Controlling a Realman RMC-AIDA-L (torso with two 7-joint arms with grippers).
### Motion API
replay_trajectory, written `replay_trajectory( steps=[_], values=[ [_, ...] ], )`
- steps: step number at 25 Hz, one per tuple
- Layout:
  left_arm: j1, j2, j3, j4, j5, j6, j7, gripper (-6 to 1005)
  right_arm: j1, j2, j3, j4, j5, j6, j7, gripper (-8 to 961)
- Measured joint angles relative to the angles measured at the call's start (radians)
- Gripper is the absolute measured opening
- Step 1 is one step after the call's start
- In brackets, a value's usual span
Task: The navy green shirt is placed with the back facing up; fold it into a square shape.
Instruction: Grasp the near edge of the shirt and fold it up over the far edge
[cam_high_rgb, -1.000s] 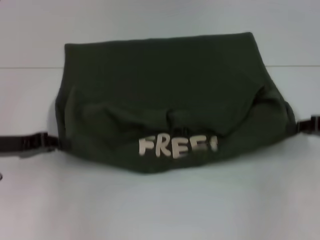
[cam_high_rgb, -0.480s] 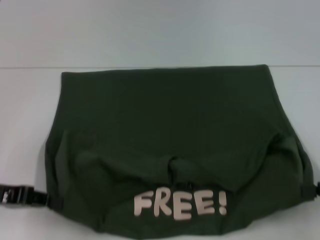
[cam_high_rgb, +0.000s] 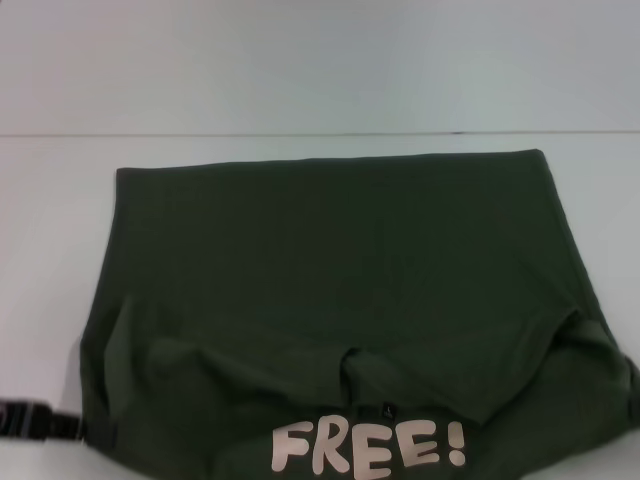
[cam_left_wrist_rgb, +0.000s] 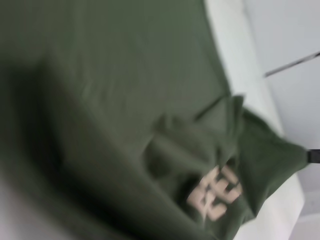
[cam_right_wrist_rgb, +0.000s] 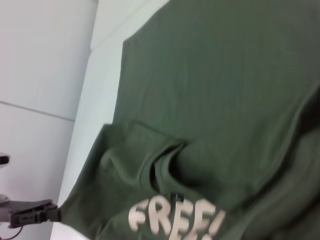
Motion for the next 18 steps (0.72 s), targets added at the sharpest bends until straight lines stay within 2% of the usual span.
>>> replay_trajectory(
  steps=[5, 9, 10, 12, 14, 15, 18],
  values=[
    [-0.086, 0.018, -0.116, -0.015, -0.012, -0.022, -0.018, 17, 0.105, -0.011, 0.047, 0.01, 0.006, 0.08, -0.02, 109],
    [-0.172, 0.027, -0.163, -0.036, -0.012, -0.19, -0.123, 16, 0.203, -0.049, 0.063, 0.104, 0.006, 0.309, -0.005, 115],
    [-0.204, 0.028, -0.164, -0.047, -0.013, -0.275, -0.159, 16, 0.229, -0.059, 0.063, 0.137, 0.006, 0.379, -0.002, 116],
    [-0.225, 0.028, -0.163, -0.057, -0.013, -0.326, -0.179, 16, 0.27, -0.066, 0.059, 0.178, 0.002, 0.503, 0.003, 119],
    [-0.258, 0.025, -0.152, -0.082, -0.01, -0.429, -0.208, 16, 0.302, -0.058, 0.052, 0.2, 0.0, 0.636, 0.004, 121],
    [-0.278, 0.02, -0.129, -0.104, -0.006, -0.521, -0.224, 16, 0.316, -0.048, 0.047, 0.209, 0.0, 0.698, 0.003, 123],
    [-0.29, 0.013, -0.107, -0.125, -0.007, -0.599, -0.229, 16, 0.35, -0.013, 0.009, 0.228, -0.001, 0.856, -0.004, 127]
  ],
)
